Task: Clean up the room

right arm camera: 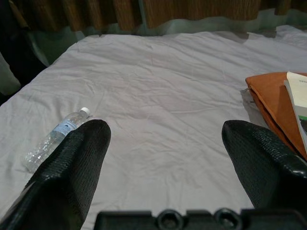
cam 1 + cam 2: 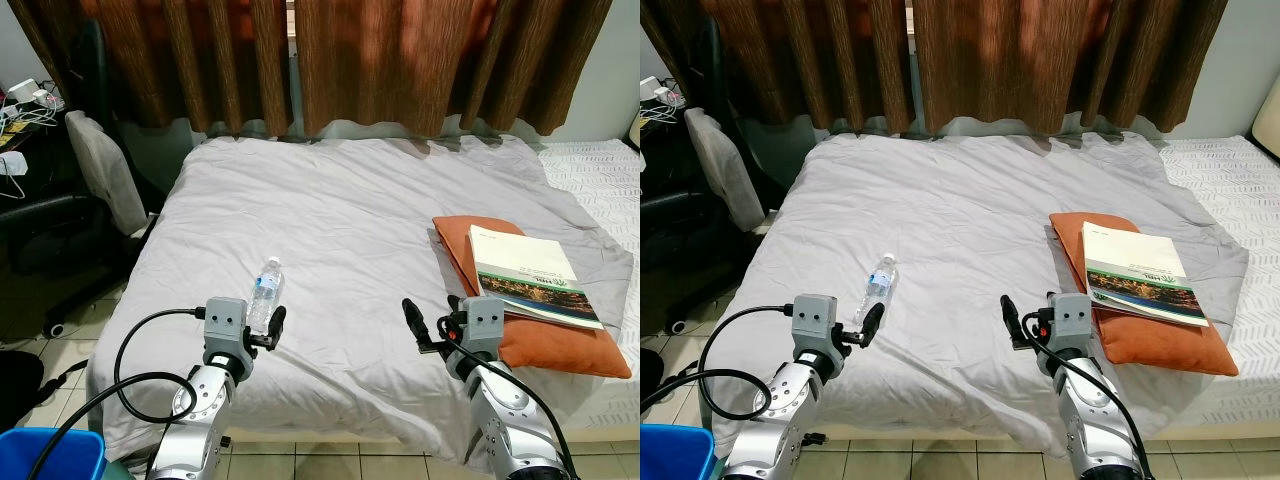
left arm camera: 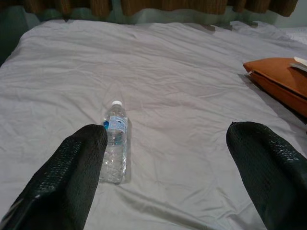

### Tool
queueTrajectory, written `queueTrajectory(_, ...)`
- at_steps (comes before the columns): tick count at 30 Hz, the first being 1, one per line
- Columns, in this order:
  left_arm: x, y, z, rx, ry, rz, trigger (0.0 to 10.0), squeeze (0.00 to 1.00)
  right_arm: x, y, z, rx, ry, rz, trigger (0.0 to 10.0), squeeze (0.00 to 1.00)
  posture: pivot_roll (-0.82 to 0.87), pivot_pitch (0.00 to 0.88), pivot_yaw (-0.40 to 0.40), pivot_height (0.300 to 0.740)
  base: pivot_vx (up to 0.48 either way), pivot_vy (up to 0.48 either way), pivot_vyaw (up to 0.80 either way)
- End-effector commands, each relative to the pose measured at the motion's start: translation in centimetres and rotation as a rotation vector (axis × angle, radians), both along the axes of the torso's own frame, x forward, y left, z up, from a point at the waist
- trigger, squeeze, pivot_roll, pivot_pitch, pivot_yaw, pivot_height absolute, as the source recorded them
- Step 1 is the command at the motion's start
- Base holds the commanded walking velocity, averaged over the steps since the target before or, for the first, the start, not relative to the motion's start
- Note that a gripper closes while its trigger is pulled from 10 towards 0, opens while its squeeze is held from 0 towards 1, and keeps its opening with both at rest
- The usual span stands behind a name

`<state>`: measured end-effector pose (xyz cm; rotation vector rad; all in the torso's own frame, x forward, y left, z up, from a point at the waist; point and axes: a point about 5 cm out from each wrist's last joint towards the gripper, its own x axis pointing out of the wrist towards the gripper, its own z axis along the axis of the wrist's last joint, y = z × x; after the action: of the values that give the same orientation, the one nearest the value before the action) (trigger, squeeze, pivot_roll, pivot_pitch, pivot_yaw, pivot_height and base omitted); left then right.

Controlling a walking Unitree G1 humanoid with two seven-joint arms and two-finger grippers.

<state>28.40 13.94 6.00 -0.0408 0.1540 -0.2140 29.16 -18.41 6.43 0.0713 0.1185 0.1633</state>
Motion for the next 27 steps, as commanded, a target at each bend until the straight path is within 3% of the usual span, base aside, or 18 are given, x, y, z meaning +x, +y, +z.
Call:
queueTrajectory(1,0.06,-0.28,-0.01,0.004,0.007,-0.014,10.0,0.0,-0.04,0.18,-0.21,-0.003,0.015,-0.001,10.0,0.0,-0.02,0.0,0.021,0.74,0.0,0.0,0.0)
queueTrajectory(8,0.1,-0.27,0.04,0.003,0.007,-0.013,10.0,0.0,-0.08,0.24,-0.43,-0.007,0.039,0.009,10.0,0.0,0.0,0.0,0.0,0.74,0.0,0.0,0.0)
queueTrajectory(13,0.62,0.15,0.67,0.04,-0.025,-0.024,10.0,0.0,0.46,0.72,0.43,-0.005,-0.003,0.034,10.0,0.0,-0.02,0.0,0.029,0.74,0.0,0.0,0.0)
queueTrajectory(22,0.62,0.26,0.88,0.074,-0.051,-0.037,10.0,0.0,0.43,0.98,0.54,0.0,-0.009,0.048,10.0,0.0,-0.02,0.0,0.03,0.74,0.35,0.275,0.0)
queueTrajectory(27,0.92,0.13,0.93,0.099,-0.05,-0.055,10.0,0.0,0.39,1.04,0.45,-0.007,-0.002,0.048,10.0,0.0,-0.02,0.0,0.03,0.74,0.466,0.0,-0.72)
